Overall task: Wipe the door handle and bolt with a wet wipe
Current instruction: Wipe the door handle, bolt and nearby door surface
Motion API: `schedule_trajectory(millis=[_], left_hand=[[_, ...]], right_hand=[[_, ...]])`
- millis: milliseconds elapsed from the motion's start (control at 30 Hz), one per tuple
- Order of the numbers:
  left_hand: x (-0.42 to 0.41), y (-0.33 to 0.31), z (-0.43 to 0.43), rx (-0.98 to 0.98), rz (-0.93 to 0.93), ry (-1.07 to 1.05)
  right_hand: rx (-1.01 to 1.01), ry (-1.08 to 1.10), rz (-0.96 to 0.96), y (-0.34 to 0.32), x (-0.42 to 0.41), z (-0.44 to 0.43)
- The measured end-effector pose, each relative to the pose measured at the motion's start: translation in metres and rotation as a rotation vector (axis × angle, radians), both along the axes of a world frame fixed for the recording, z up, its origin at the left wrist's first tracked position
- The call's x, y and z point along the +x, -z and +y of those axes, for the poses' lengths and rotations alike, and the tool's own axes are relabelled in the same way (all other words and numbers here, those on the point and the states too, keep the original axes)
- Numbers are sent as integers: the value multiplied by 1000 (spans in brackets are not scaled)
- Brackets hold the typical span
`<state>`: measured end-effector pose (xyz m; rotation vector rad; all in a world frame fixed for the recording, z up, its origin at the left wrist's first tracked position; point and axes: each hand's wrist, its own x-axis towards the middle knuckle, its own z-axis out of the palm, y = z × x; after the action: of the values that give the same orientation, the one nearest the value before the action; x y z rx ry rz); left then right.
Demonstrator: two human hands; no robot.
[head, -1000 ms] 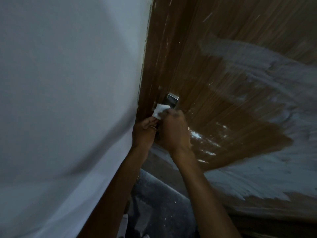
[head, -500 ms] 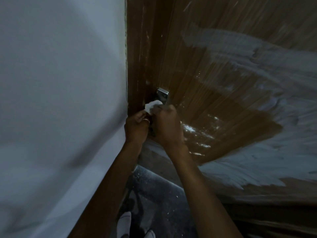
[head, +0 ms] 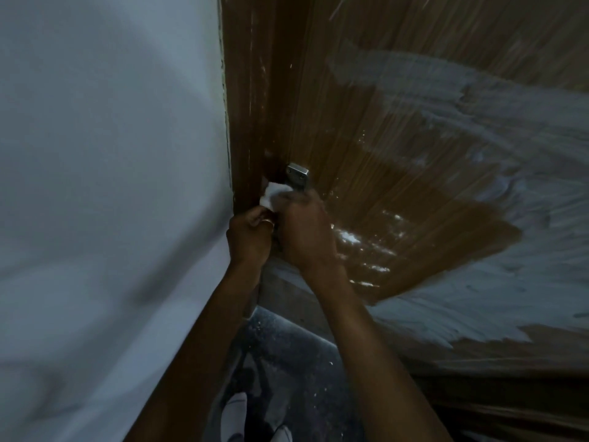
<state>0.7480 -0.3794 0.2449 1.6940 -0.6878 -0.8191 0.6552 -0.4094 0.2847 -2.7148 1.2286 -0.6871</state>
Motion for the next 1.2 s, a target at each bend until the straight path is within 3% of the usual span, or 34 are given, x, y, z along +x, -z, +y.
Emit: schedule_trajectory(millis=[367,600,933,1200], left_hand=[[1,4,1,-110,259,-2],[1,9,1,-60,83,50],[0,-6,8,-140,371,111],[5,-1,13,-112,325,27]], right_hand=[[50,350,62,-2,-78,24],[-29,70,5,13,-5,4],[-53,288,55,14,-70,22],[-197,-20,104,29,1,-6]])
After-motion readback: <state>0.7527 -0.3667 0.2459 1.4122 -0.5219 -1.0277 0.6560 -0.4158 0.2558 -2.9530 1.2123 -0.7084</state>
